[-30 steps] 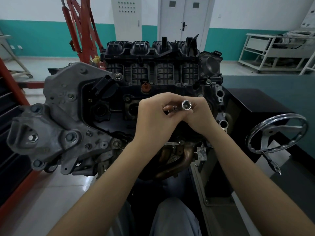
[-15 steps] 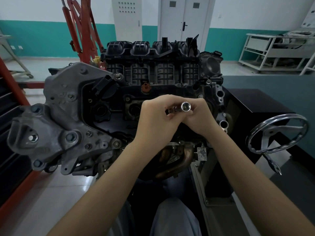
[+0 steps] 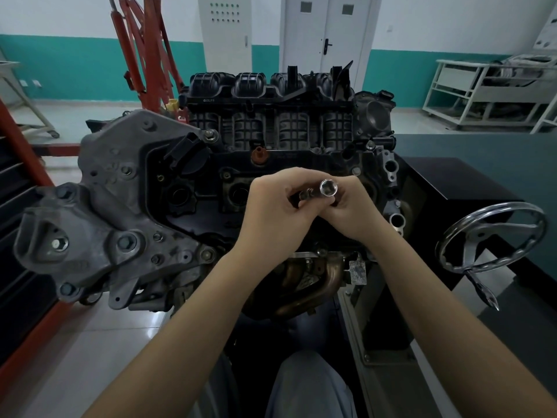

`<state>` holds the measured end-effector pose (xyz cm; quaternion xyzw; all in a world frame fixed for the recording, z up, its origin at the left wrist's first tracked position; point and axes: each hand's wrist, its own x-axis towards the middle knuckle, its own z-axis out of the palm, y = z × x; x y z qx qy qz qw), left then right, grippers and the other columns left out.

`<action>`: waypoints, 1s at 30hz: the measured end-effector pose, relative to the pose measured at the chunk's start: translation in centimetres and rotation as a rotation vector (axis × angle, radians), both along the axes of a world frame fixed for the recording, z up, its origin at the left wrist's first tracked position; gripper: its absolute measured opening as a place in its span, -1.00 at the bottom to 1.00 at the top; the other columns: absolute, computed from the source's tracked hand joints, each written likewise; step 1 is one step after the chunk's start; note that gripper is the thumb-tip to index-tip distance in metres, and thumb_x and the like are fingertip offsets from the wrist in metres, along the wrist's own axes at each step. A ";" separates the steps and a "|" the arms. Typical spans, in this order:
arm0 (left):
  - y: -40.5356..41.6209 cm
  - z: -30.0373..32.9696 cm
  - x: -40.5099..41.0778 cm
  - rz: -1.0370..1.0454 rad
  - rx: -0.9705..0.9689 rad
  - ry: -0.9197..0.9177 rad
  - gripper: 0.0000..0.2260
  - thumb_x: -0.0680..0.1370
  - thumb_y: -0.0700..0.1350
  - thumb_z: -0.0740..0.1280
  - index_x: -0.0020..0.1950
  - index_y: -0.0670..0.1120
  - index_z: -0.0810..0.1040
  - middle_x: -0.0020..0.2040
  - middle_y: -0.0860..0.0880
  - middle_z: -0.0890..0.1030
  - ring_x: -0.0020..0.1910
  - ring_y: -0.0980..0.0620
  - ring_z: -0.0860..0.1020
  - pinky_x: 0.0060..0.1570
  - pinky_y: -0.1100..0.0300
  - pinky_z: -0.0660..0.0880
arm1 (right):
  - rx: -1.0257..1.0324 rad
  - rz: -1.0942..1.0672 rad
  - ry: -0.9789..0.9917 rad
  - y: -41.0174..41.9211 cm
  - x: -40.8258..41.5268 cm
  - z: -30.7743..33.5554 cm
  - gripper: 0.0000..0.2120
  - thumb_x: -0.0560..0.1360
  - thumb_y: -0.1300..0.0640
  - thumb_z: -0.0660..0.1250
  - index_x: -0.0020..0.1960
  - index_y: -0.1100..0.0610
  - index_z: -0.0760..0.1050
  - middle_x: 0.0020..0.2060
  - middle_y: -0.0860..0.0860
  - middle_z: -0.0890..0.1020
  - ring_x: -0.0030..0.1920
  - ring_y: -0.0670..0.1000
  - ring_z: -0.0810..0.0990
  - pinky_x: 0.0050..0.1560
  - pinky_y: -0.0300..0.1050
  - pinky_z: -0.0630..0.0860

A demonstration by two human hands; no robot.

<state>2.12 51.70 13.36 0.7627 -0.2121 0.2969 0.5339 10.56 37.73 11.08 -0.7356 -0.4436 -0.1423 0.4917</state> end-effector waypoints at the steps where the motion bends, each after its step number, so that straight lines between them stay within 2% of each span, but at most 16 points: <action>1: 0.1 0.0 0.0 -0.033 -0.004 0.011 -0.79 0.43 -0.37 0.44 0.00 -0.14 0.66 -0.08 -0.01 0.69 -0.03 0.09 0.65 0.06 0.13 0.58 | 0.000 0.002 0.008 0.0 -0.1 0.1 -0.73 0.44 0.39 0.37 0.00 0.05 0.57 -0.13 -0.17 0.64 -0.06 -0.21 0.64 -0.02 -0.34 0.50; 4: 0.1 0.0 0.1 -0.052 0.016 0.013 -0.78 0.43 -0.38 0.44 0.02 -0.17 0.65 -0.07 -0.03 0.69 -0.01 0.07 0.65 0.07 0.10 0.58 | 0.025 -0.033 0.019 0.0 0.2 0.0 -0.73 0.39 0.40 0.43 -0.07 0.05 0.61 -0.17 -0.15 0.66 -0.09 -0.19 0.66 -0.04 -0.33 0.50; 7: -0.2 -0.1 -0.1 0.065 0.024 -0.016 -0.79 0.37 -0.27 0.53 -0.04 -0.08 0.67 -0.13 0.09 0.66 -0.08 0.17 0.63 -0.01 0.24 0.57 | 0.044 -0.055 0.039 0.0 0.4 -0.2 -0.80 0.36 0.42 0.47 -0.05 0.24 0.65 -0.17 0.01 0.69 -0.09 -0.07 0.68 -0.03 -0.24 0.54; 9: -0.3 -0.1 -0.1 0.110 -0.012 -0.032 -0.80 0.36 -0.25 0.55 -0.08 -0.06 0.67 -0.18 0.16 0.64 -0.12 0.22 0.63 -0.05 0.33 0.55 | 0.036 -0.064 0.017 0.0 0.4 -0.2 -0.81 0.38 0.39 0.47 -0.02 0.26 0.64 -0.14 0.02 0.69 -0.07 -0.06 0.68 -0.02 -0.24 0.55; 11: -0.1 -0.1 -0.1 0.101 -0.004 -0.025 -0.79 0.38 -0.29 0.52 -0.06 -0.06 0.67 -0.16 0.18 0.65 -0.10 0.22 0.63 -0.03 0.35 0.54 | -0.010 -0.062 -0.014 0.0 0.2 -0.1 -0.80 0.41 0.37 0.45 0.02 0.23 0.63 -0.12 0.00 0.68 -0.05 -0.09 0.67 0.00 -0.23 0.55; 14: 0.2 0.0 -0.1 0.016 0.020 0.007 -0.79 0.41 -0.37 0.46 -0.01 -0.15 0.68 -0.09 0.02 0.69 -0.04 0.15 0.65 0.04 0.23 0.57 | -0.033 -0.045 -0.007 0.0 0.2 0.0 -0.74 0.42 0.39 0.42 -0.03 0.07 0.60 -0.15 -0.10 0.66 -0.08 -0.16 0.65 -0.01 -0.26 0.54; 16: 0.2 0.1 -0.2 0.003 0.021 0.006 -0.78 0.40 -0.37 0.47 0.01 -0.17 0.67 -0.08 -0.02 0.69 -0.03 0.12 0.65 0.05 0.19 0.58 | 0.008 -0.052 0.007 0.1 0.2 -0.1 -0.73 0.39 0.39 0.44 -0.07 0.04 0.61 -0.16 -0.08 0.67 -0.07 -0.12 0.67 0.00 -0.24 0.55; 19: -0.1 0.2 -0.3 0.083 0.023 -0.006 -0.77 0.36 -0.28 0.54 -0.03 -0.10 0.68 -0.12 0.07 0.68 -0.07 0.18 0.63 0.01 0.27 0.56 | 0.041 -0.073 0.029 0.0 0.4 -0.1 -0.79 0.36 0.40 0.47 -0.05 0.20 0.65 -0.16 -0.01 0.69 -0.08 -0.08 0.68 -0.02 -0.23 0.55; 21: -0.2 0.2 -0.2 0.110 0.009 -0.023 -0.78 0.35 -0.25 0.55 -0.05 -0.07 0.68 -0.15 0.15 0.65 -0.10 0.21 0.63 -0.02 0.33 0.55 | 0.038 -0.084 0.011 0.0 0.3 -0.1 -0.79 0.37 0.39 0.48 -0.01 0.24 0.64 -0.15 -0.03 0.68 -0.08 -0.11 0.67 -0.04 -0.28 0.54; 24: -0.2 0.1 -0.2 0.088 0.040 -0.045 -0.79 0.42 -0.30 0.48 0.01 -0.09 0.67 -0.11 0.14 0.65 -0.04 0.21 0.62 0.02 0.35 0.53 | 0.018 -0.054 -0.006 0.0 -0.1 0.0 -0.77 0.42 0.35 0.43 0.01 0.10 0.60 -0.14 -0.19 0.66 -0.07 -0.20 0.65 -0.01 -0.31 0.52; 26: -0.1 0.1 -0.2 -0.017 0.016 -0.018 -0.78 0.45 -0.37 0.43 0.05 -0.16 0.66 -0.05 0.02 0.68 0.01 0.13 0.64 0.08 0.23 0.55 | 0.025 -0.042 0.025 0.1 -0.4 0.2 -0.76 0.42 0.30 0.39 -0.02 -0.01 0.56 -0.20 -0.28 0.63 -0.09 -0.26 0.64 -0.03 -0.37 0.50; 28: 0.0 0.2 -0.2 -0.100 -0.021 0.006 -0.74 0.44 -0.42 0.41 0.07 -0.18 0.64 -0.03 -0.06 0.68 0.03 0.05 0.65 0.11 0.12 0.56 | 0.054 -0.052 0.045 0.2 -0.3 0.1 -0.76 0.39 0.29 0.42 -0.07 -0.03 0.57 -0.22 -0.25 0.64 -0.13 -0.25 0.64 -0.07 -0.36 0.50; 30: -0.1 0.3 -0.1 -0.077 -0.018 0.011 -0.73 0.41 -0.39 0.46 0.05 -0.15 0.64 -0.05 -0.03 0.68 0.02 0.08 0.64 0.10 0.16 0.56 | 0.084 -0.067 0.046 0.1 0.1 -0.1 -0.71 0.34 0.36 0.49 -0.12 0.00 0.61 -0.25 -0.21 0.66 -0.15 -0.21 0.65 -0.10 -0.36 0.51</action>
